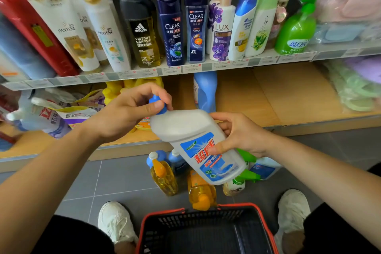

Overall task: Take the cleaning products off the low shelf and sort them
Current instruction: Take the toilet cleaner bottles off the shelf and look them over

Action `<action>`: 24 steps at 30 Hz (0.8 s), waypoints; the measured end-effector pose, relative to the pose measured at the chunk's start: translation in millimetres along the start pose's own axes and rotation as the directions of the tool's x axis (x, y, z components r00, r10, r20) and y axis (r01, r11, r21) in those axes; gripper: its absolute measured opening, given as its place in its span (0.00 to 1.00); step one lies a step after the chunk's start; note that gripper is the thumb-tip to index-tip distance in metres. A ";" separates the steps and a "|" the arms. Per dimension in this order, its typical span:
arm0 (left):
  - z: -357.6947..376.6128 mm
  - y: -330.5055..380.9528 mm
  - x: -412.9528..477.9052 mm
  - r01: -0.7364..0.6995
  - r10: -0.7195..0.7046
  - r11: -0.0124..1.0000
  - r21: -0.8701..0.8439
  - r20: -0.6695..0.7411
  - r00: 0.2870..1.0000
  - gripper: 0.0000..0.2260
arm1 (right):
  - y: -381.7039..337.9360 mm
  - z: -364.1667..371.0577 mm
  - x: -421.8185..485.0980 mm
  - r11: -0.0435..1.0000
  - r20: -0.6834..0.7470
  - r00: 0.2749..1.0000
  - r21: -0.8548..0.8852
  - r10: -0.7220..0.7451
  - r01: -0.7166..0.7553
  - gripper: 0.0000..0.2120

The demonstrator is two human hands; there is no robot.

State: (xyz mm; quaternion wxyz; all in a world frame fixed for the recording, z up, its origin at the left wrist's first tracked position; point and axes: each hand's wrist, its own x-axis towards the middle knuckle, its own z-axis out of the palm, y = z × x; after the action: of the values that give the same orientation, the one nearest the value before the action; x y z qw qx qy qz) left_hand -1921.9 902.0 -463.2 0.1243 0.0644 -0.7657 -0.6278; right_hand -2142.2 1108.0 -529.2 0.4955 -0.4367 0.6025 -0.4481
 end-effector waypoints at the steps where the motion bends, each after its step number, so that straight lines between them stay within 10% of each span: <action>1: 0.2 0.7 0.1 0.014 -0.013 0.999 -0.047 0.009 1.000 0.05 | 0.9 0.7 0.3 1.000 0.015 1.000 0.028 0.005 -0.006 0.34; 10: 26.7 -20.6 3.0 0.105 -0.113 0.993 -0.044 -0.302 0.946 0.25 | 5.0 4.9 -0.7 0.992 -0.127 0.992 0.126 0.026 -0.010 0.40; 24: 97.7 -74.7 -7.2 0.391 -0.402 0.906 -0.160 -0.047 0.914 0.26 | -9.9 9.9 -12.6 0.927 -0.370 0.929 0.355 0.022 0.119 0.28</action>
State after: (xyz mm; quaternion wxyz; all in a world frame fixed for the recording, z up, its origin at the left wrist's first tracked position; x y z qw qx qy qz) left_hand -1945.8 981.0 -554.6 0.0285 0.2340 -0.6826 -0.6918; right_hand -2130.0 1117.0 -518.0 0.4359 -0.2586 0.5776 -0.6399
